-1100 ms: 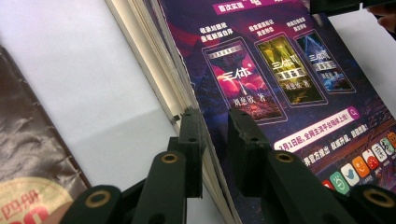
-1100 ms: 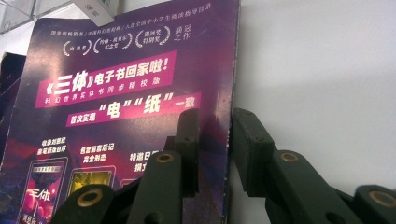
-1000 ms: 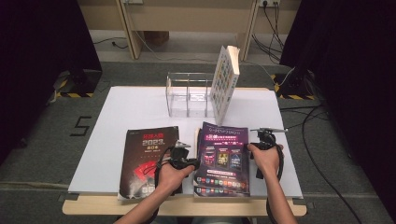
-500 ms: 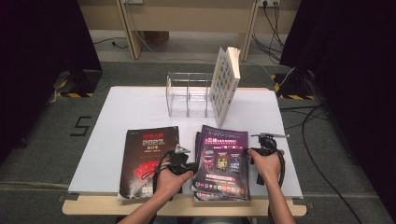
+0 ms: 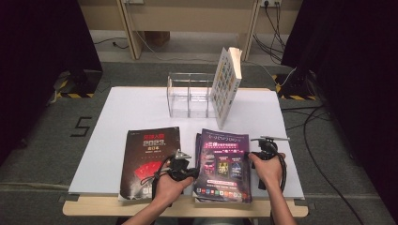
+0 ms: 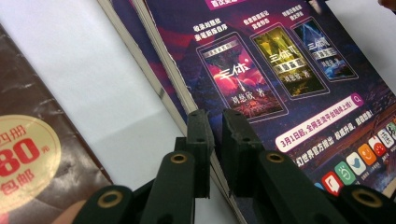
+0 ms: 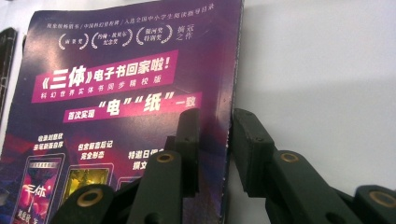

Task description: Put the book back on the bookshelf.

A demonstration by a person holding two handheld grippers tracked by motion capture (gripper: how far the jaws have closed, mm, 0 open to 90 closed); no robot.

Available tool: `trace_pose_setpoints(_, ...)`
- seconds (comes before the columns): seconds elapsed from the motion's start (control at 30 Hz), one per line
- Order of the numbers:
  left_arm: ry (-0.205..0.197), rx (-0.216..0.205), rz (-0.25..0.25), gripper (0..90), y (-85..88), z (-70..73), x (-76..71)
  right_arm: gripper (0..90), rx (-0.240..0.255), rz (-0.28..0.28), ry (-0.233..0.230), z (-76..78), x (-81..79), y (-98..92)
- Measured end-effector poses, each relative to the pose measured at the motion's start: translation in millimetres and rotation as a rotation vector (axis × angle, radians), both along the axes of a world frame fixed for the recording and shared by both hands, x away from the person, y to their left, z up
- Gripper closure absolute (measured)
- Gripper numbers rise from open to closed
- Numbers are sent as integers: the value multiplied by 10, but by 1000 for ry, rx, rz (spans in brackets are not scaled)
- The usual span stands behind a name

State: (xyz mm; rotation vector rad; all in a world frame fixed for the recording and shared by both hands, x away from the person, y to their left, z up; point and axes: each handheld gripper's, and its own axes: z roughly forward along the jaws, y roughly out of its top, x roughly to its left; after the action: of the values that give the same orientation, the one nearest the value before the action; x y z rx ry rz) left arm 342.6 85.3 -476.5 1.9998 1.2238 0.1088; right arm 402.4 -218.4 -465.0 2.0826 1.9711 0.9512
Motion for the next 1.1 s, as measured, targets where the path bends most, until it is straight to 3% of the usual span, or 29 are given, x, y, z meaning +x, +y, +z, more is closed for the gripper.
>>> trace_pose_setpoints(0.23, 4, -8, -14, 746, 20, 4, 29, 678, -14, 37, 4, 22, 68, -16)
trace_pose_setpoints(0.3, 1, -9, -21, 716, 12, 14, 37, 619, -19, 19, -17, 38, 144, -34)
trace_pose_setpoints(0.5, -11, -4, -21, 684, 4, 36, 64, 577, 6, 28, -39, 71, 407, -34)
trace_pose_setpoints(0.7, -12, 1, -29, 688, 6, 41, 83, 559, 20, 18, 0, -21, 593, -5)
trace_pose_setpoints(1.1, -21, 29, -36, 715, -41, 15, 104, 551, 55, 14, 12, -60, 652, -34)
